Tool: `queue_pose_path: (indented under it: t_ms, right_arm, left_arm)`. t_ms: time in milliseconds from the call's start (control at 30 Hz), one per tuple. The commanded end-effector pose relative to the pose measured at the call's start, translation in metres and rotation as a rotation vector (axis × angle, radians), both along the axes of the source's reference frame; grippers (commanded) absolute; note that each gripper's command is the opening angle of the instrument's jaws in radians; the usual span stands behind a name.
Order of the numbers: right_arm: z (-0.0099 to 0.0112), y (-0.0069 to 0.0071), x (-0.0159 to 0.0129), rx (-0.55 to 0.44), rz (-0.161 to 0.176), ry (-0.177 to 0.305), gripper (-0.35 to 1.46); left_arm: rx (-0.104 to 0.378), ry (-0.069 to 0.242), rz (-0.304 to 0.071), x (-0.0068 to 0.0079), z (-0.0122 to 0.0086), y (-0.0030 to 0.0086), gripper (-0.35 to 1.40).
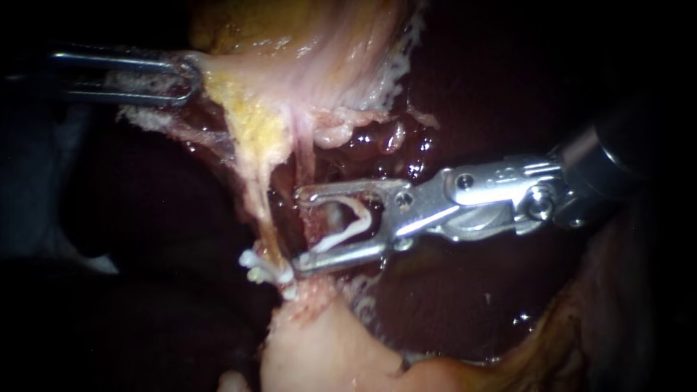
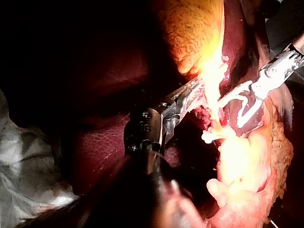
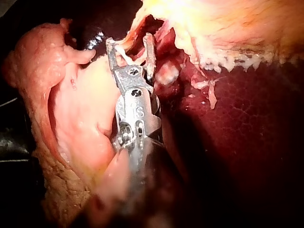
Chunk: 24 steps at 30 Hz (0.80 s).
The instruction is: Clipping third clip left tube
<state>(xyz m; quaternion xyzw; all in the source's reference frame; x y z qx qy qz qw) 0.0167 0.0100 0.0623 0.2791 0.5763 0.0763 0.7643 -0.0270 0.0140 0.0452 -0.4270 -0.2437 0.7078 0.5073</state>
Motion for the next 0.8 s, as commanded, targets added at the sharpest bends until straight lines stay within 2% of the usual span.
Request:
queue_pose_path:
  t_ms: [33, 267, 533, 800]
  right_arm:
    - [0.0002, -0.0001, 0.0004, -0.002, -0.005, 0.004, 0.48]
    - [0.0008, -0.0003, 0.0029, 0.016, -0.02, 0.023, 0.48]
    - [-0.0002, -0.001, 0.0049, 0.053, -0.024, 0.097, 0.48]
    - [-0.0005, -0.0008, 0.0072, 0.113, 0.005, 0.135, 0.45]
  left_arm:
    - [0.0, 0.001, -0.001, -0.0001, 0.0001, 0.0, -0.35]
    - [0.001, 0.0, 0.0, -0.0003, 0.0001, -0.0001, -0.35]
    - [0.002, -0.001, 0.002, -0.0005, 0.0002, -0.0001, -0.35]
    - [0.001, -0.001, 0.001, -0.0006, 0.0002, -0.0001, -0.35]
